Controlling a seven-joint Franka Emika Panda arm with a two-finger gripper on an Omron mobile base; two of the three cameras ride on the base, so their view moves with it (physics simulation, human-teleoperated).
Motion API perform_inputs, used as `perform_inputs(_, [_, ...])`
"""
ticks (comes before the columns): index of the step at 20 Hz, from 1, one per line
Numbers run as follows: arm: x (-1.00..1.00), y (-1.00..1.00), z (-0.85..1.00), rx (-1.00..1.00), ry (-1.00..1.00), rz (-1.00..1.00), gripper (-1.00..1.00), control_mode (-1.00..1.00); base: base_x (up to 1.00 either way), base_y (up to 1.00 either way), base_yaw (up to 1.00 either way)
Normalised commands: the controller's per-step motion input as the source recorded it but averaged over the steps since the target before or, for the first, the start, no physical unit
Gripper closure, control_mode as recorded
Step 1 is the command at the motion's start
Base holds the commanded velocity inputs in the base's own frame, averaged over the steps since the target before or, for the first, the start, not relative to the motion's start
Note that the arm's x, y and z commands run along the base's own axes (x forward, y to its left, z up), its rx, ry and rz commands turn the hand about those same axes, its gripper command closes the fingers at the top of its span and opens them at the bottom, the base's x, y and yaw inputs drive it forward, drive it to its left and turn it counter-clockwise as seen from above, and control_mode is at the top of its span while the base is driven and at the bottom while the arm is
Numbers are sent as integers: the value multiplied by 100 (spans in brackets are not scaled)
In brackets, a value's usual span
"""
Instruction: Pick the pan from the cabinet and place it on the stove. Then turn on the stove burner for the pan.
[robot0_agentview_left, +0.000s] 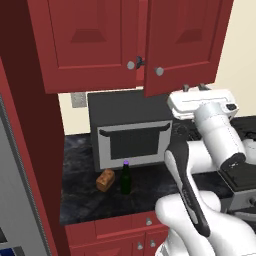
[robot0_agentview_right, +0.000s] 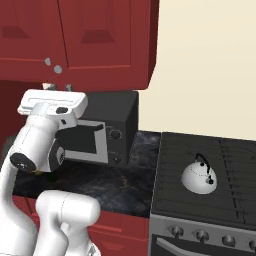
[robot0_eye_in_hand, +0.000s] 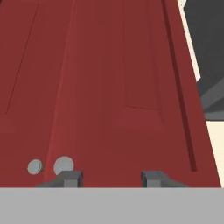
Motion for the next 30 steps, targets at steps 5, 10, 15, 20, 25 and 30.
perform_inputs(5, [-27, 64, 0, -7, 1, -2, -100, -100, 0, 0, 0])
perform_inputs(10, [-8, 81, 0, -13, 1, -3, -100, -100, 0, 0, 0])
perform_inputs(15, [-1, 82, 0, -21, 3, -2, -100, -100, 0, 0, 0])
perform_inputs(20, [7, 53, 0, -17, 18, -7, -100, -100, 0, 0, 0])
perform_inputs(25, [30, 10, 0, -13, 36, -14, -100, -100, 0, 0, 0])
perform_inputs(30, [31, 5, 0, -16, 30, -17, -100, -100, 0, 0, 0])
